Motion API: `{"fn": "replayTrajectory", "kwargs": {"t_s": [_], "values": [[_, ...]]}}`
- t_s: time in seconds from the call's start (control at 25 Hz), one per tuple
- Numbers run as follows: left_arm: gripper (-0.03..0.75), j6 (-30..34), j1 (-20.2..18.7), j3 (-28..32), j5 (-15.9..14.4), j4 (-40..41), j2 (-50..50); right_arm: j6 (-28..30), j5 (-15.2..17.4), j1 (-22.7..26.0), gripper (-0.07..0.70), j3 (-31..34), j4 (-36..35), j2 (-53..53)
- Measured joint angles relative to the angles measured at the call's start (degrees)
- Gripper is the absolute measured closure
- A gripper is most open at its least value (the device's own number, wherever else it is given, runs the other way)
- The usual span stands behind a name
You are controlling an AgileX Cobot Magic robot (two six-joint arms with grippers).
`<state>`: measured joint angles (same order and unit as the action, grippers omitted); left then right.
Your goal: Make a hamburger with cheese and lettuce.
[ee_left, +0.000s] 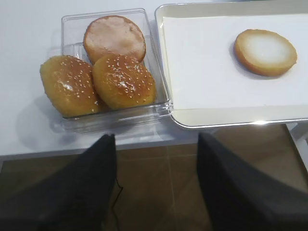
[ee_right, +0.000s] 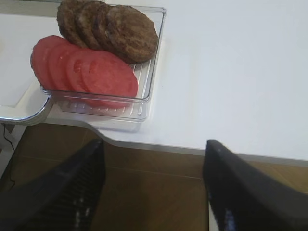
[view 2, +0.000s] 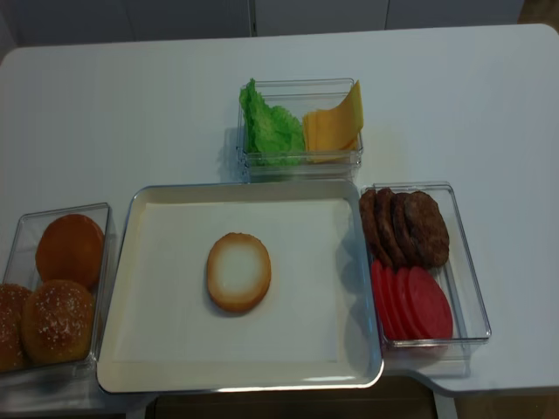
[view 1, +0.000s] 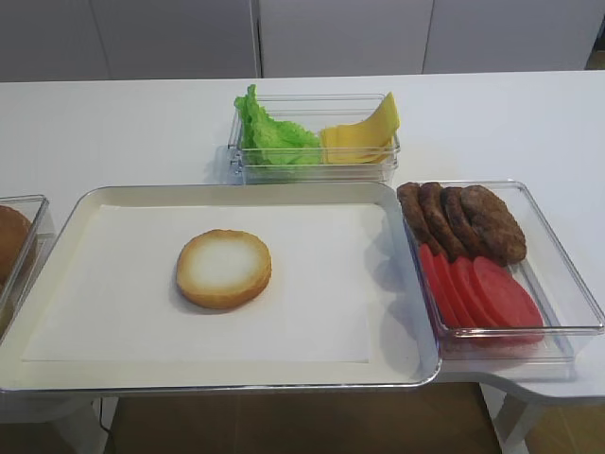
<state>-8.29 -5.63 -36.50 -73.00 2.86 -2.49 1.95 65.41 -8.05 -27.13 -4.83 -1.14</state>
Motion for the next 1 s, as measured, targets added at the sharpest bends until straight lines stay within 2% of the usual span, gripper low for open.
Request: {"fn": "replayTrajectory", "kwargs": {"t_s": [0.12,0.4,0.72,1.0], "values": [[0.319,0.11,0.0,0.93,-0.33,0.0,3.1,0.0,0.0,0.0,0.153,0.0,0.0,0.0],[0.319,0.9,0.0,1.43,-0.46,0.0,3.4,-0.12,0.0,0.0,0.153,0.0,0.0,0.0],[0.319,1.03,0.0,5.99,-0.46,-1.59,3.49,-0.12,0.0,0.0,0.153,0.0,0.0,0.0],[0.319,1.26,0.0,6.25,1.33,-2.19,3.49,-0.12,0.0,0.0,0.153,0.0,0.0,0.0]]}}
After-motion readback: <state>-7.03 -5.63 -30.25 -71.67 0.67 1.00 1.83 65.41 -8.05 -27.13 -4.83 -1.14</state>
